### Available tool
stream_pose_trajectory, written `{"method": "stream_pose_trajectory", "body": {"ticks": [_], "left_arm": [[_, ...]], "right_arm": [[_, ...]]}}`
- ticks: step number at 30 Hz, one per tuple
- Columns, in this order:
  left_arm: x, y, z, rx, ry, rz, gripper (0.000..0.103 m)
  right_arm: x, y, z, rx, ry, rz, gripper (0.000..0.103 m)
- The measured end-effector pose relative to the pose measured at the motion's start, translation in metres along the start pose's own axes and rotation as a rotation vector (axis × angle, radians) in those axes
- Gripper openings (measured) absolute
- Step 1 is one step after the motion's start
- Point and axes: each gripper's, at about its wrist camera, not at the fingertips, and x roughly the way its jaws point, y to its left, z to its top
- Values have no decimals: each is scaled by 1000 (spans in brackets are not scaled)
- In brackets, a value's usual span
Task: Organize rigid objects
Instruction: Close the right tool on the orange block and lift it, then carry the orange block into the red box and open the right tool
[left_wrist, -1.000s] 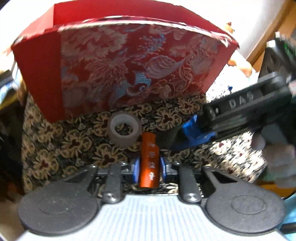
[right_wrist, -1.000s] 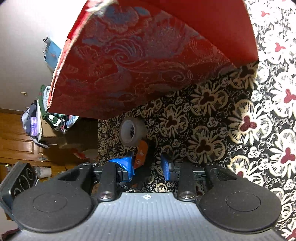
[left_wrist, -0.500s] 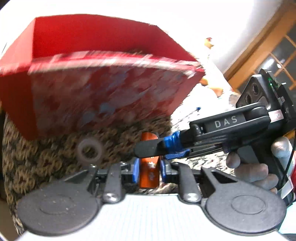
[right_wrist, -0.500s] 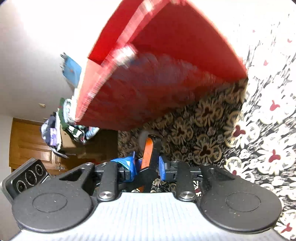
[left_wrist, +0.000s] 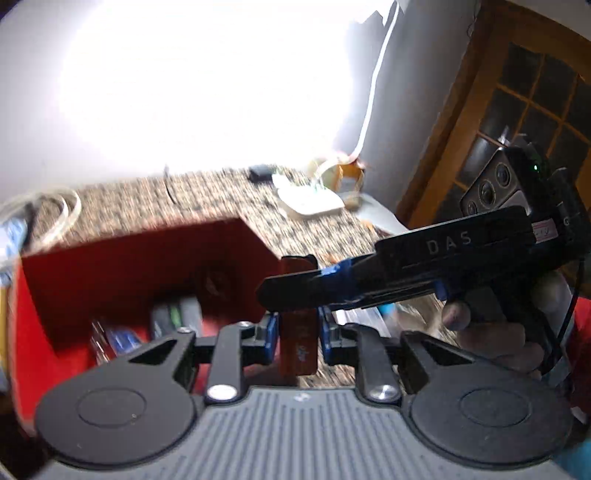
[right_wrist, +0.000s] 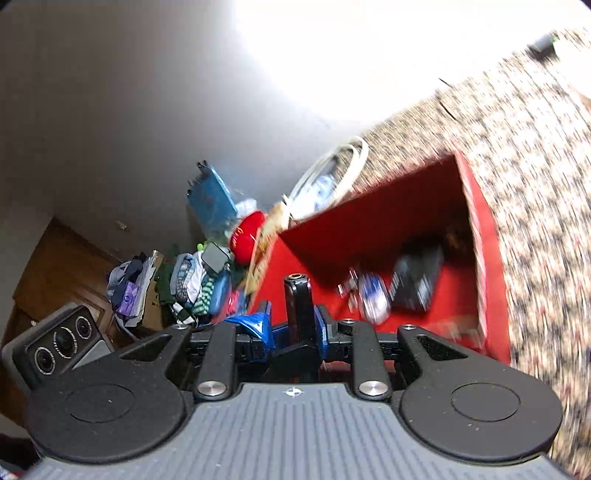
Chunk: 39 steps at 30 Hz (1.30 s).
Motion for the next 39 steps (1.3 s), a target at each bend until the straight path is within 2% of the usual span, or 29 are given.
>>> {"method": "stream_pose_trajectory", "body": {"ticks": [4,9,16,22,29,36,39], "left_arm": [[8,19,18,4,-16,75,19],[23,62,25,-51,36,170,19],[46,123,16,-189,122,286,19],[52,142,8,-251,167,389,19],[51,141,-5,-242,176,429,20],[45,135,-10,-227,164,458,20],[43,132,-10,-224,167,480,23]], "right_arm": [[40,5,26,-48,56,-4,6],[100,-8,45,13,171,13,5],[171,-24,52,90,286,8,4],[205,-33,50,98,352,-56,3],[227,-41,43,123,389,-57,4],[211,-39,51,106,353,-42,8],[199,-33,54,83,317,-44,9]]}}
